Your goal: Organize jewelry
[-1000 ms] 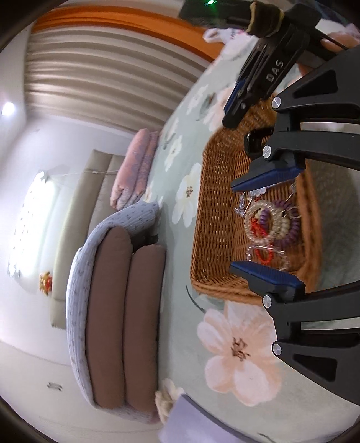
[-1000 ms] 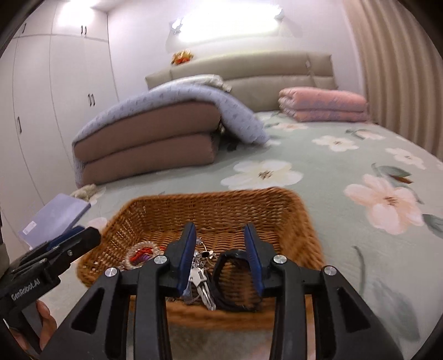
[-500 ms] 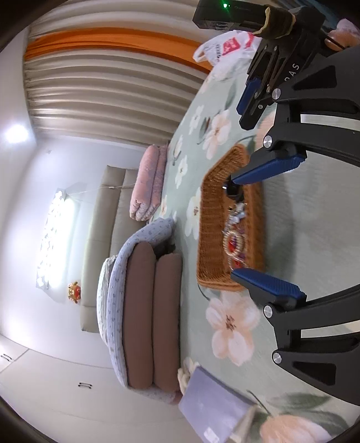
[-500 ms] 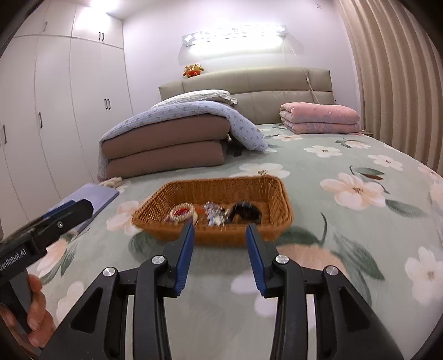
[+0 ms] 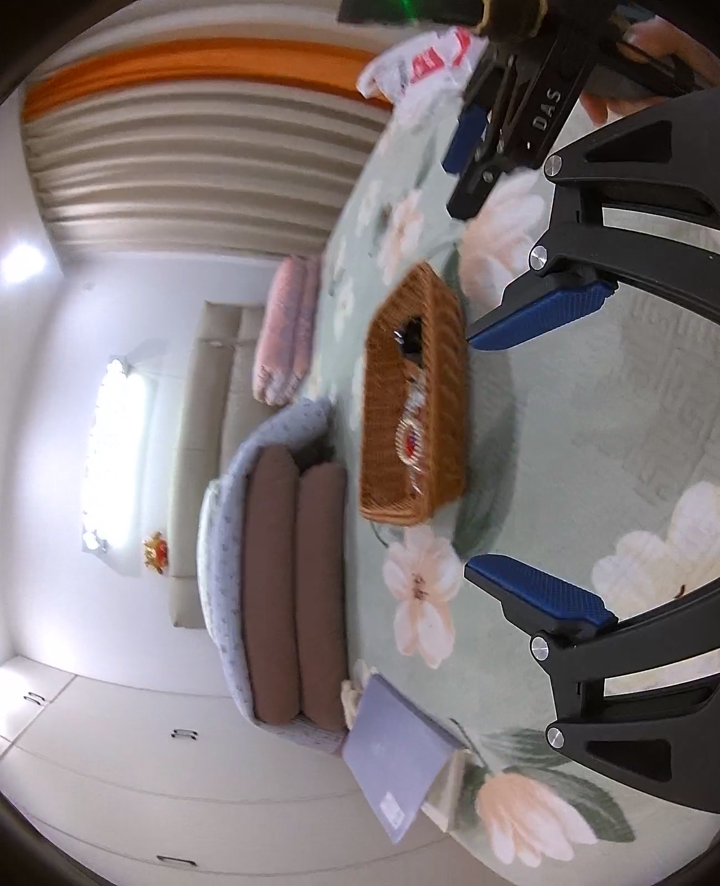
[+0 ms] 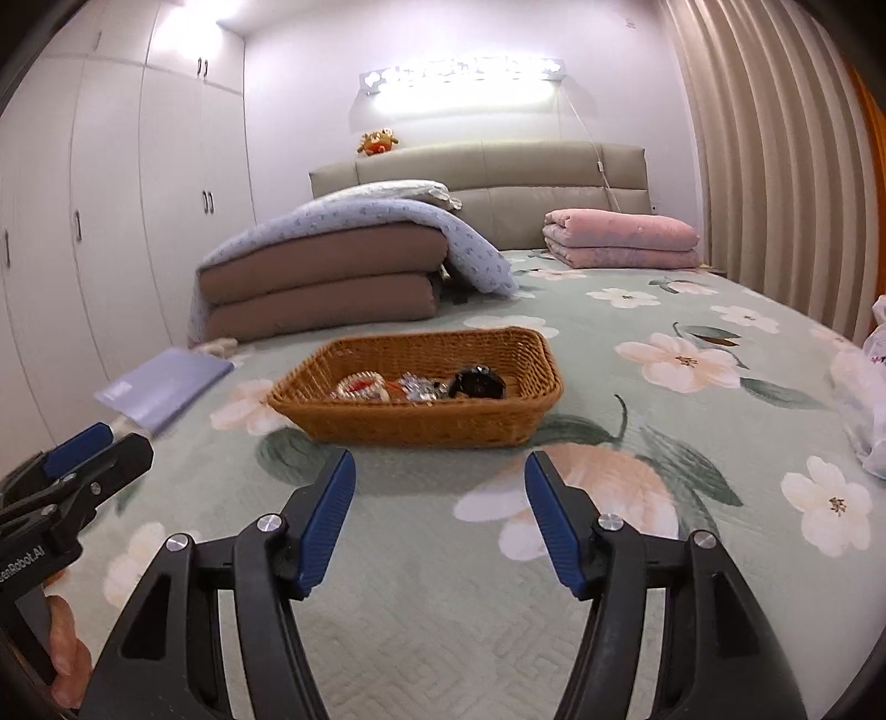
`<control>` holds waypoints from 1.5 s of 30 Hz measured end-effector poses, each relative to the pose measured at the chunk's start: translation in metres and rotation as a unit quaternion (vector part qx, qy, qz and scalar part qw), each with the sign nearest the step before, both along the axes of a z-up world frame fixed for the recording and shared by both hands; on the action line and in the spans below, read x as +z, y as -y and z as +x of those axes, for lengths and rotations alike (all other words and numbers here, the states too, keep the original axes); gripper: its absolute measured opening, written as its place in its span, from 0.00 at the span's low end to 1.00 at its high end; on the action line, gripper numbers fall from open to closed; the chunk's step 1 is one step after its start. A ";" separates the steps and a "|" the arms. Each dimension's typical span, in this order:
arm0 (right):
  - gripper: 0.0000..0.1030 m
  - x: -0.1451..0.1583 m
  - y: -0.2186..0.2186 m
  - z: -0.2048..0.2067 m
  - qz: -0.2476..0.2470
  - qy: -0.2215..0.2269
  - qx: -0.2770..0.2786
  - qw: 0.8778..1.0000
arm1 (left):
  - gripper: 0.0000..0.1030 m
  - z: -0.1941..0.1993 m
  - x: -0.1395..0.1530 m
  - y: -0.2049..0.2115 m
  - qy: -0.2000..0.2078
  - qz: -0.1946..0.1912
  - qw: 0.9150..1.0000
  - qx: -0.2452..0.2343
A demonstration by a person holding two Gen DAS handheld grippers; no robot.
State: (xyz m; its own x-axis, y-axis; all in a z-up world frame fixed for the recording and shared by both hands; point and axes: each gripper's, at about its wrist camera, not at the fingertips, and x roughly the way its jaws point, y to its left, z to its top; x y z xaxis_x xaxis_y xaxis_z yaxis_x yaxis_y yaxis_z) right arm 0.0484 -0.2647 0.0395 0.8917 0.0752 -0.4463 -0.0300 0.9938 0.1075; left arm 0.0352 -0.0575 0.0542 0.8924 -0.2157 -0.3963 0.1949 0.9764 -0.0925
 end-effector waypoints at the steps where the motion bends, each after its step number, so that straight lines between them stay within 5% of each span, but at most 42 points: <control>1: 0.65 -0.003 -0.001 0.002 -0.005 -0.003 -0.001 1.000 | 0.75 0.002 -0.004 -0.001 -0.004 -0.001 1.000 0.003; 14: 0.65 -0.032 -0.004 0.017 -0.033 -0.029 -0.024 0.999 | 0.75 0.025 -0.038 -0.003 -0.021 -0.003 0.999 0.030; 28: 0.65 -0.033 -0.004 0.014 -0.031 -0.026 -0.025 0.999 | 0.75 0.016 -0.039 0.012 -0.001 0.028 0.999 0.025; 45: 0.65 -0.034 -0.003 0.014 -0.024 -0.028 -0.022 0.999 | 0.75 0.022 -0.043 0.006 -0.018 0.011 1.000 0.020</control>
